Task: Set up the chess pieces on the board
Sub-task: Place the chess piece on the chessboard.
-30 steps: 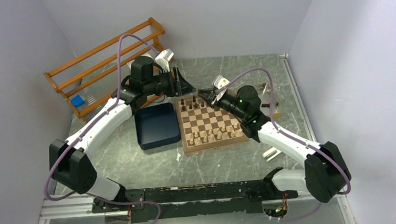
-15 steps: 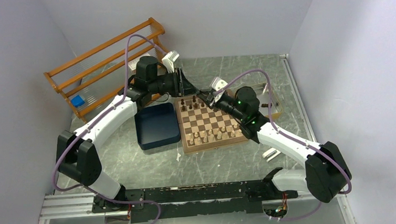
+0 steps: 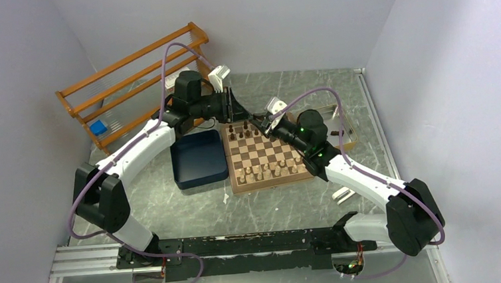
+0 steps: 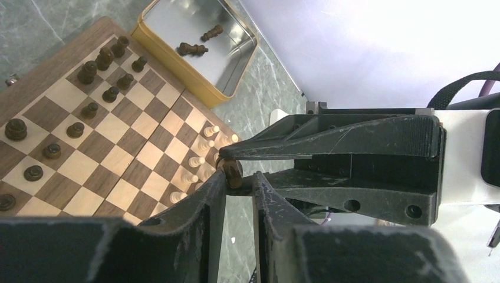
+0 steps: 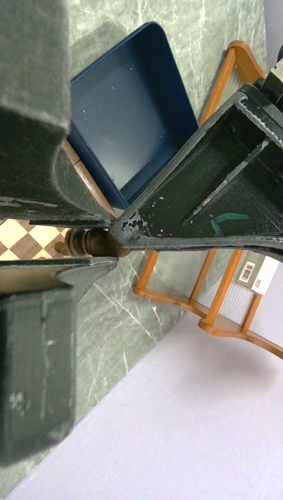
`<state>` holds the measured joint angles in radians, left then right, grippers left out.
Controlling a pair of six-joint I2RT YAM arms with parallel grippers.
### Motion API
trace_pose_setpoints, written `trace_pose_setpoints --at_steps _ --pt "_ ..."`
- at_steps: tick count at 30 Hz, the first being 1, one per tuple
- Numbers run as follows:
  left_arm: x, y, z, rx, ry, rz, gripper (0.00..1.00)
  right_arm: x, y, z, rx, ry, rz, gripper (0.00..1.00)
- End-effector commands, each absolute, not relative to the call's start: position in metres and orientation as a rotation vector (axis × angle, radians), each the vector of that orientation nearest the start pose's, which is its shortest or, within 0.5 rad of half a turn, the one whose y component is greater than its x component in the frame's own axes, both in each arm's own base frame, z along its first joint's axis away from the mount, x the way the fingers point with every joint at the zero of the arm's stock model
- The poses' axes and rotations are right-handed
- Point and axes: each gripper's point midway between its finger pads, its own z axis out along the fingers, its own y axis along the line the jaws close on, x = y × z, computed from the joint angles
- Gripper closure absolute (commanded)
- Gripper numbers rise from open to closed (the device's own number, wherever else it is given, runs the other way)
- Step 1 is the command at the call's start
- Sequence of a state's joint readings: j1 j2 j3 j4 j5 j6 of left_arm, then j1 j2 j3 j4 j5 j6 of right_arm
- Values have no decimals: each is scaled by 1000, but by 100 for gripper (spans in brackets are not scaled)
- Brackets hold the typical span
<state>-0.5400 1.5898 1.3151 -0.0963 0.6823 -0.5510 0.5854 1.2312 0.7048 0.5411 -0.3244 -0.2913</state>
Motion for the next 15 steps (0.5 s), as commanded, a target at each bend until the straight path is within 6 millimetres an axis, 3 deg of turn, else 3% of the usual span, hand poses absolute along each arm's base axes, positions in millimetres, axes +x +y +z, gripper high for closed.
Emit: trace_pose_setpoints --at_steps 1,6,10,12,15 --pt "312 -347 270 544 2037 -1355 75 324 272 266 -880 1262 483 89" --pt "318 -348 266 558 2042 -1322 93 325 271 261 -880 1279 480 85" --pt "324 -347 259 547 2064 -1288 95 324 269 258 -845 1314 500 73" --pt "330 -346 257 531 2064 -1256 95 322 267 255 -806 1345 523 62" --pt "341 -343 252 509 2071 -1182 95 329 251 246 -656 1481 513 50"
